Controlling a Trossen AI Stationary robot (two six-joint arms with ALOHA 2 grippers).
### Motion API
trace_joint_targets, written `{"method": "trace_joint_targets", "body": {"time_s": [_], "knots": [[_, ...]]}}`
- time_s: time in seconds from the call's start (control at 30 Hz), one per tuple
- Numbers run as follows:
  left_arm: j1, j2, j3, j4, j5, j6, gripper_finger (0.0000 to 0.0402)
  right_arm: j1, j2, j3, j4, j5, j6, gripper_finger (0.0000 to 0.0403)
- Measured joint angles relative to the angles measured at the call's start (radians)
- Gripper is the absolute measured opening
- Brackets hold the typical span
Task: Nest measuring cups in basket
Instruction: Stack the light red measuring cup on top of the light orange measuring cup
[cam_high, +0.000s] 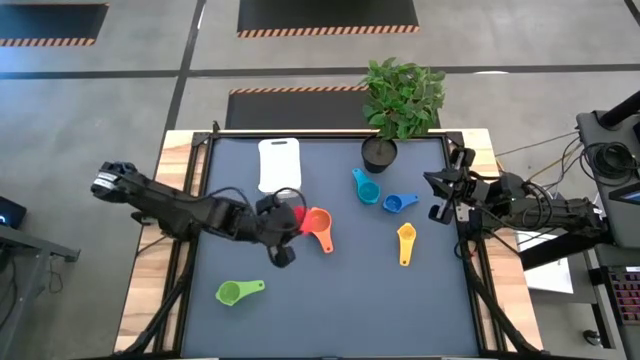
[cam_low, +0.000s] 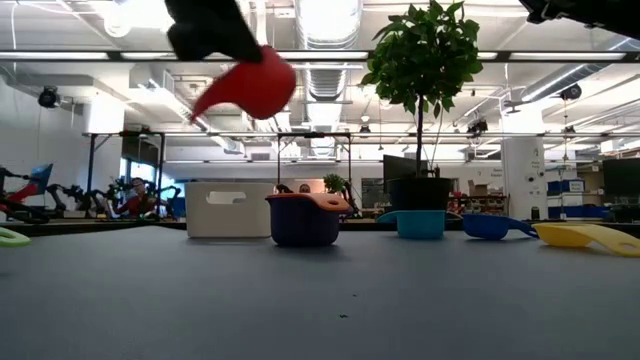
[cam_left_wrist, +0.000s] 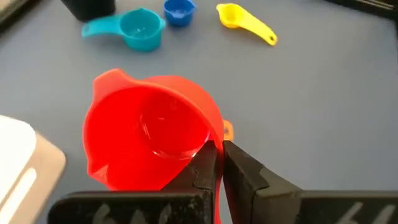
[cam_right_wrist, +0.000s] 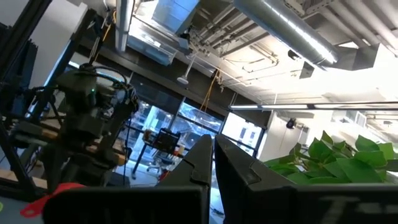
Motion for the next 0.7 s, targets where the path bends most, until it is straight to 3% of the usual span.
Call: {"method": "trace_joint_targets", "body": {"time_s": [0.33, 0.53, 0.7], "knots": [[0.079, 0.199, 0.099, -0.01, 0.045, 0.034, 0.0, 0.0, 0.0, 0.0, 0.012, 0.0, -0.011, 0.0009], [0.1, 0.32, 0.211, -0.18, 0.046, 0.034, 0.0009, 0.0, 0.0, 0.0, 0.012, 0.0, -0.011, 0.0009], [0.11, 0.382, 0.264, -0.208, 0.046, 0.06, 0.0026, 0.0, 0.0, 0.0, 0.012, 0.0, -0.004, 0.0009]]}}
